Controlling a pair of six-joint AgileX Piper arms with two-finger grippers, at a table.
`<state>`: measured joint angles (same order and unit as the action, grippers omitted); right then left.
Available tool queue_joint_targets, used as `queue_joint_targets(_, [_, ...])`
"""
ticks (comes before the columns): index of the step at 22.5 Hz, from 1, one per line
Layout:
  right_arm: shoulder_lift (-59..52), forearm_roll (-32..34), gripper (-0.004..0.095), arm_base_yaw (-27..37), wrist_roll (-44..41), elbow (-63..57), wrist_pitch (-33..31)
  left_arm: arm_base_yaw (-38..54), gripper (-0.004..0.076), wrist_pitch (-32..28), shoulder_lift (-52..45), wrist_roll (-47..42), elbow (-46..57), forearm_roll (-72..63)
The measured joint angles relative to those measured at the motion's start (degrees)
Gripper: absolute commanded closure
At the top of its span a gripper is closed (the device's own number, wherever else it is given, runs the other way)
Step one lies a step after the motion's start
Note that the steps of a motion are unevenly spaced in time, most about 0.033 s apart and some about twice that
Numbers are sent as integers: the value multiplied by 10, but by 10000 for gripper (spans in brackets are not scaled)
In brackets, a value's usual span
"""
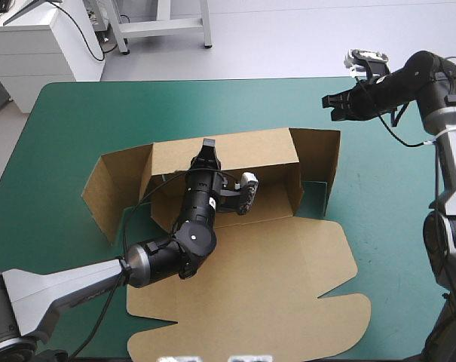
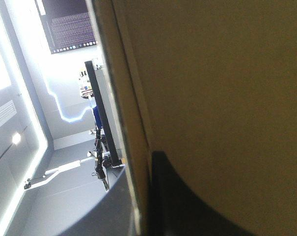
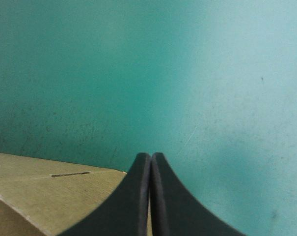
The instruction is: Fold the box
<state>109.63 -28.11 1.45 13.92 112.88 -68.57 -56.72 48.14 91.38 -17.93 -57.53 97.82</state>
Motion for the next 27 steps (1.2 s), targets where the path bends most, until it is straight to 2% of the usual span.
queue_joint_targets(10, [21,-5,929,10,-11,-7,-24,0,731,5,0,0,0,0])
queue_joint_targets(17, [16,-15,929,10,24,-97,-23,0,731,5,0,10,0,0])
queue_joint_targets(21, [-30,-45,929,10,64,-158,-18,0,731,5,0,11,0,0])
queue_joint_targets(27, [-111,-88,929,10,129,-271,37,0,731,5,0,11,0,0])
